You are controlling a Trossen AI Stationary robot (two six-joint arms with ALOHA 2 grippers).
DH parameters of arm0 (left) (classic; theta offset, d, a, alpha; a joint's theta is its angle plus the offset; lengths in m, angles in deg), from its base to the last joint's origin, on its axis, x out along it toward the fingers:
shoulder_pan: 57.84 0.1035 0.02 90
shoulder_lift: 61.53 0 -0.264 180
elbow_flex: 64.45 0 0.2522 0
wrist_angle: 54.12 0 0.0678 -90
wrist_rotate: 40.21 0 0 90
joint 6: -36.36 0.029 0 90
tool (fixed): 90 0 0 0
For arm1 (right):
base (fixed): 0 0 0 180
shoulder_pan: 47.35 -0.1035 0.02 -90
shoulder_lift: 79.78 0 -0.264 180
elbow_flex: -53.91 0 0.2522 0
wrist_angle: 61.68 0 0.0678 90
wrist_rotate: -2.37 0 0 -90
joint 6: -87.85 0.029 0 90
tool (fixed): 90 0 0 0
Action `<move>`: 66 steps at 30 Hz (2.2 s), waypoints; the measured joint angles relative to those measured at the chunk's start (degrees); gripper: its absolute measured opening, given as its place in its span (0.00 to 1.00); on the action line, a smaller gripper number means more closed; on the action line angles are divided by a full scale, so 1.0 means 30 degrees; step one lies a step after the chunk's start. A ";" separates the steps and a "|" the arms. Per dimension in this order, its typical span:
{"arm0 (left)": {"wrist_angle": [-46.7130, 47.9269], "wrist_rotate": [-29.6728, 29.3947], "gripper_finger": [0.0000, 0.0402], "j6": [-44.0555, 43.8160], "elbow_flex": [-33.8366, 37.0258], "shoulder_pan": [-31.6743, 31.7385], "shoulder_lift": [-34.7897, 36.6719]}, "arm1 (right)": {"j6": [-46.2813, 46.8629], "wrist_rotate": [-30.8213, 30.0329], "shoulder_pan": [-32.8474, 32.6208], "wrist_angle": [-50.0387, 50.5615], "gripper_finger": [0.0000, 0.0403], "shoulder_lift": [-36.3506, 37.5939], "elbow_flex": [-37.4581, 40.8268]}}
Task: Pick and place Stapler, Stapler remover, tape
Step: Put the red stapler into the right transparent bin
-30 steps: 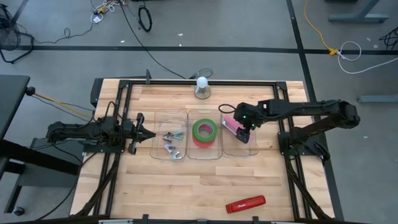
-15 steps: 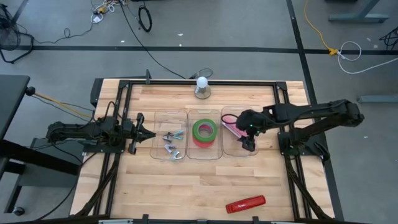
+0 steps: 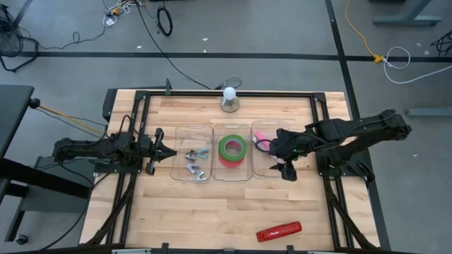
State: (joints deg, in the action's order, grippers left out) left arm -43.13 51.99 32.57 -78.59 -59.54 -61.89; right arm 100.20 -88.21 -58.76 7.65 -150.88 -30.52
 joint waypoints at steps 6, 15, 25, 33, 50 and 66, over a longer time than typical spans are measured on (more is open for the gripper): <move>0.0000 0.0000 0.06 -0.0005 -0.0007 0.0007 0.0000 | -0.0738 -0.0066 -0.1260 0.0380 0.65 -0.0684 -0.1073; 0.0000 0.0000 0.06 -0.0004 -0.0007 0.0007 0.0007 | -0.0788 -0.1167 -0.3367 0.0376 0.65 -0.1474 -0.1182; 0.0000 0.0000 0.06 -0.0001 0.0000 0.0004 0.0000 | -0.0147 -0.1158 -0.6317 0.0285 0.65 -0.2490 -0.1182; 0.0000 0.0000 0.06 -0.0004 -0.0004 0.0004 0.0004 | 0.0263 -0.1154 -0.8840 -0.0343 0.65 -0.3524 -0.1182; 0.0000 0.0000 0.06 0.0002 -0.0006 0.0007 0.0007 | 0.2173 -0.0953 -1.2213 -0.3574 0.65 -0.6704 -0.1182; 0.0000 0.0000 0.06 -0.0004 -0.0006 0.0001 0.0006 | 0.3241 -0.1138 -1.2862 -0.5165 0.65 -0.9498 -0.1175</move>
State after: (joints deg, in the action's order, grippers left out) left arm -43.13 51.99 32.56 -78.61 -59.54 -61.88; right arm 109.93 -91.63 -97.35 -7.85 -179.38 -34.05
